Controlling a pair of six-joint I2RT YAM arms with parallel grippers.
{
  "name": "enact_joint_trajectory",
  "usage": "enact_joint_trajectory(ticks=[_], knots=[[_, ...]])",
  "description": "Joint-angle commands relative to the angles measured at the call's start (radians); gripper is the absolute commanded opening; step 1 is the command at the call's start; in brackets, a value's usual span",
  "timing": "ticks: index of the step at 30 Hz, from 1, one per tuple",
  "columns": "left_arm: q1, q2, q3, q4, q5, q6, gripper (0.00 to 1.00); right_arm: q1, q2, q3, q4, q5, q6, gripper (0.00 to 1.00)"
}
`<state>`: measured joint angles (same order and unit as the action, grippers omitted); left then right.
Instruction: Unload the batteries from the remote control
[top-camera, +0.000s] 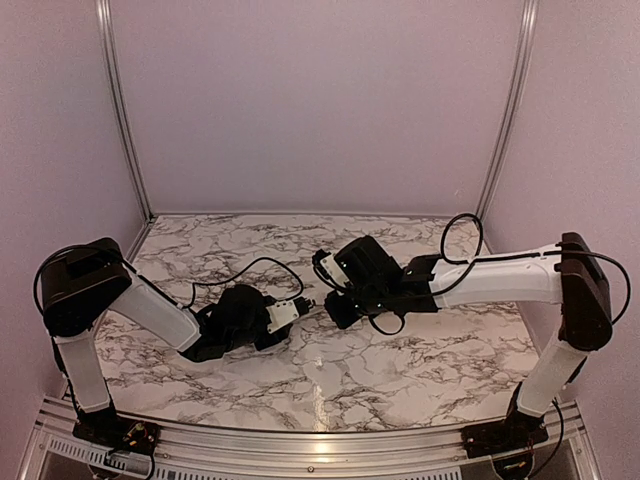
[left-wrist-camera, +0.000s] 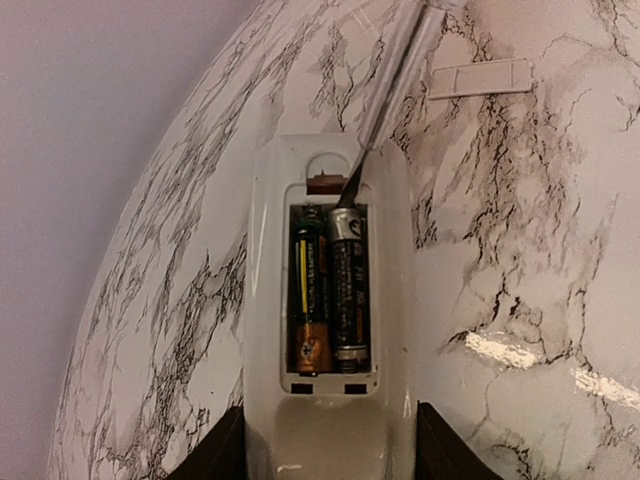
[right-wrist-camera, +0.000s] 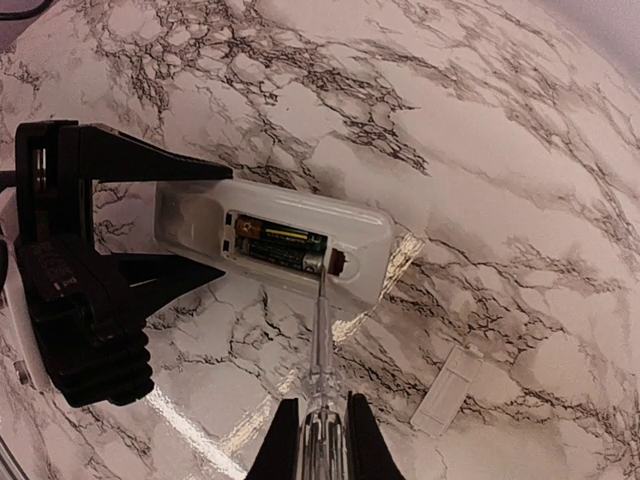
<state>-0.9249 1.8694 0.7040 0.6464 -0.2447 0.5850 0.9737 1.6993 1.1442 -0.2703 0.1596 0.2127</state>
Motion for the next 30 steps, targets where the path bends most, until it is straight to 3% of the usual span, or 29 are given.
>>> enact_joint_trajectory(ticks=[1,19,30], knots=[[-0.008,0.014,0.018,-0.007,0.002,0.001,0.00,0.007,0.033,0.025,0.003,0.006,0.015,0.00],[-0.012,0.010,0.015,-0.005,0.011,0.006,0.00,0.007,0.092,0.027,0.058,-0.044,0.029,0.00],[-0.017,0.018,0.018,-0.007,0.010,0.009,0.00,0.008,0.130,0.084,-0.001,0.030,0.024,0.00]])
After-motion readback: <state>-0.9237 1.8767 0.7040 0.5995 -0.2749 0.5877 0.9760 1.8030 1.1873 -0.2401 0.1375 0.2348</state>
